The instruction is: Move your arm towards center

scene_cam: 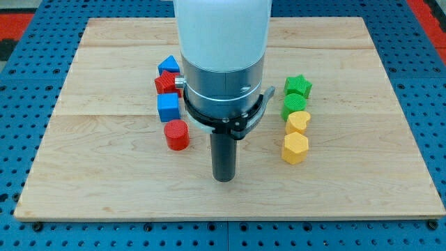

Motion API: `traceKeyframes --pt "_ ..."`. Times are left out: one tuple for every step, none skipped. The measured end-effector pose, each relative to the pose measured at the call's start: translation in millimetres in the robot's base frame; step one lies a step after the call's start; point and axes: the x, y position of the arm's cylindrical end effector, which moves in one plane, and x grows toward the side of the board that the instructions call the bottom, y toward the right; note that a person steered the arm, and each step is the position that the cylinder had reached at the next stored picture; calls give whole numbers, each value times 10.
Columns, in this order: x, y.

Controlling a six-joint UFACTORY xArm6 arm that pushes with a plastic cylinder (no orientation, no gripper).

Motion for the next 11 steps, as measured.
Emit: traceKeyframes --pt "0 0" --pt "10 0" --pt "-20 7" --pt "-270 -259" --pt "-630 -214" --pt "-1082 15" --pt "-1527 110" --pt "-1737 153" --pt "-1733 150" --pt "-1718 150" --pt "-1718 21"
